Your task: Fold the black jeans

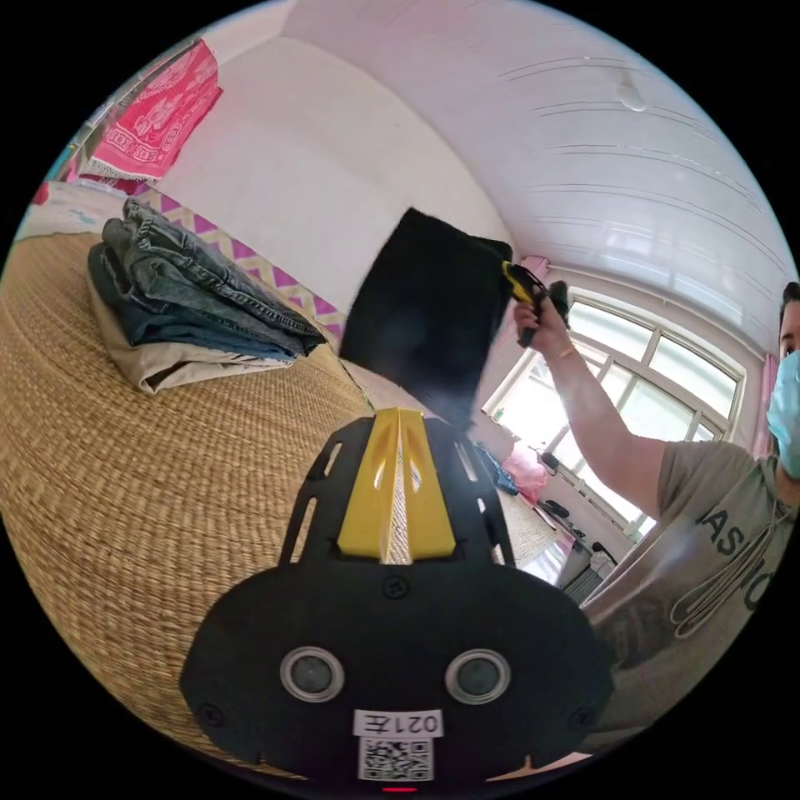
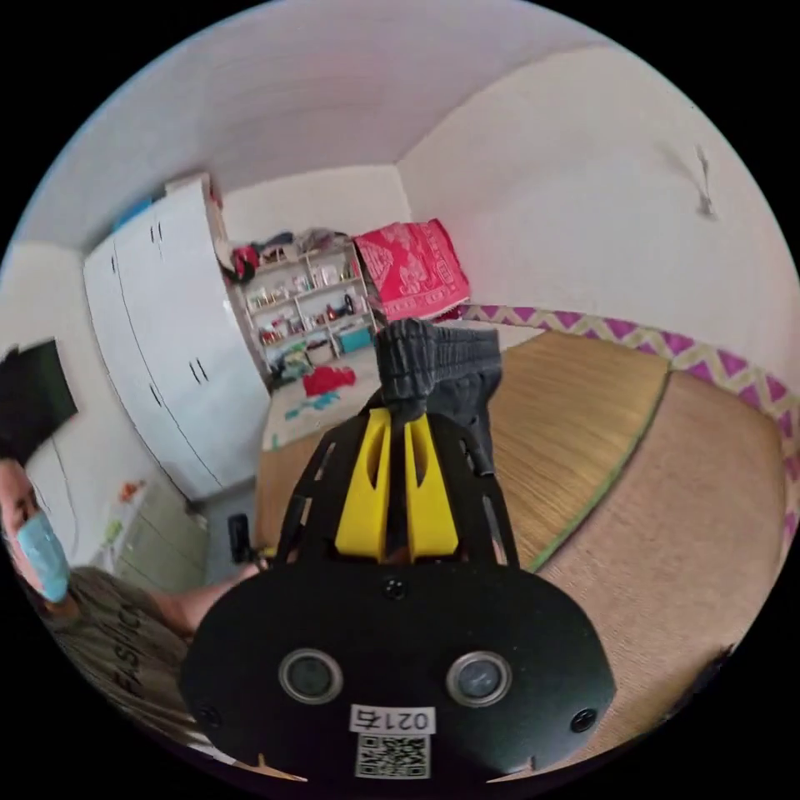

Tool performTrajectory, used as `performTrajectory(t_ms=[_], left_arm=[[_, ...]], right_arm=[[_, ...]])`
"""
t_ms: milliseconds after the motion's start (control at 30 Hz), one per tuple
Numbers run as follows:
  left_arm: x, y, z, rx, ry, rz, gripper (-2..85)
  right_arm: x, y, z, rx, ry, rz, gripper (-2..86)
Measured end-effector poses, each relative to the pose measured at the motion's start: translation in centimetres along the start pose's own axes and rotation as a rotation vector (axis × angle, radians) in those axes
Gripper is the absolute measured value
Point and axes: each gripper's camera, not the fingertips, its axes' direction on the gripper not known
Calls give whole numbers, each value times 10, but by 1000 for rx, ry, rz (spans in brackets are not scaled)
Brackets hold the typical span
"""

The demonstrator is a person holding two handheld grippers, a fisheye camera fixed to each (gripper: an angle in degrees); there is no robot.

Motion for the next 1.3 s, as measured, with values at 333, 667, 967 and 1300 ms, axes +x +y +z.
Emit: performTrajectory(t_ms=[333, 667, 967, 1300], left_arm=[[53, -17, 35, -84, 83, 26, -8], [84, -9, 42, -212, -3, 45, 64], [94, -22, 65, -236, -40, 43, 57], [127, -40, 156, -376, -75, 190, 63]], right_arm=[[-98, 262, 108, -583, 193, -147, 12], [-85, 340, 76, -296, 111, 65, 42], [5, 383, -61, -23, -4, 332, -6], [113, 636, -487, 510, 238, 787, -7]])
